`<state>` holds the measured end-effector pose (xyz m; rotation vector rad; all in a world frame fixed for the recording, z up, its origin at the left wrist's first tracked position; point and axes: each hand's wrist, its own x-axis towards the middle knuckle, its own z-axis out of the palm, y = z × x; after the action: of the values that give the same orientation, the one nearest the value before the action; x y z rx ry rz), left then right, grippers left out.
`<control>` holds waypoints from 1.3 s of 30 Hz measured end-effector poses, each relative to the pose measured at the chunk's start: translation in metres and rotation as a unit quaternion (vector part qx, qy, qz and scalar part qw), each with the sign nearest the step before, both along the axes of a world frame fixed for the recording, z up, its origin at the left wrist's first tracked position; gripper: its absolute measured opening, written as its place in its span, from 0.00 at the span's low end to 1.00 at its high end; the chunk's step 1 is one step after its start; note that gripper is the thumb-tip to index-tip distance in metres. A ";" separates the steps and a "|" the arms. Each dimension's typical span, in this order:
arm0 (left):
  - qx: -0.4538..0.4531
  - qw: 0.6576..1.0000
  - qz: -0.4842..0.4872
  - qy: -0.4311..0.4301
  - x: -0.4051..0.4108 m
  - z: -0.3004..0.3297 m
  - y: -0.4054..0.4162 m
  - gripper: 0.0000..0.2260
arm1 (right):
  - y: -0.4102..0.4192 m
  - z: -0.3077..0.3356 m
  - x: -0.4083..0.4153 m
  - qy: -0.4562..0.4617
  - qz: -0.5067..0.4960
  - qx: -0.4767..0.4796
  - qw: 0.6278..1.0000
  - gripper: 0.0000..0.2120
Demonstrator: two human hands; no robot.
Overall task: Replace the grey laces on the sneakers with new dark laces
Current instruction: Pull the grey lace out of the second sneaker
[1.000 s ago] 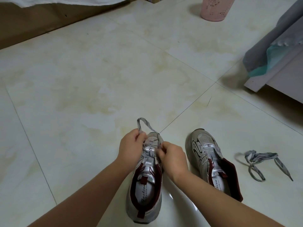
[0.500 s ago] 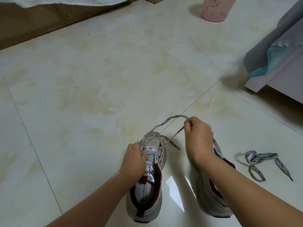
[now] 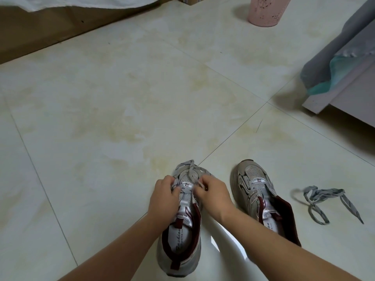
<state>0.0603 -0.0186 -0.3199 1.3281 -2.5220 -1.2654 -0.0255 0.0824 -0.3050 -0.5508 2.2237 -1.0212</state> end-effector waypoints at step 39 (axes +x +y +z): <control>0.239 0.956 0.096 0.143 -0.008 0.038 -0.013 0.09 | -0.003 0.004 -0.003 -0.033 0.070 0.038 0.996 0.15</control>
<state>0.0518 -0.0317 -0.2818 1.2965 -1.9121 -1.9340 -0.0286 0.0796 -0.3006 -0.6196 2.1243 -0.8681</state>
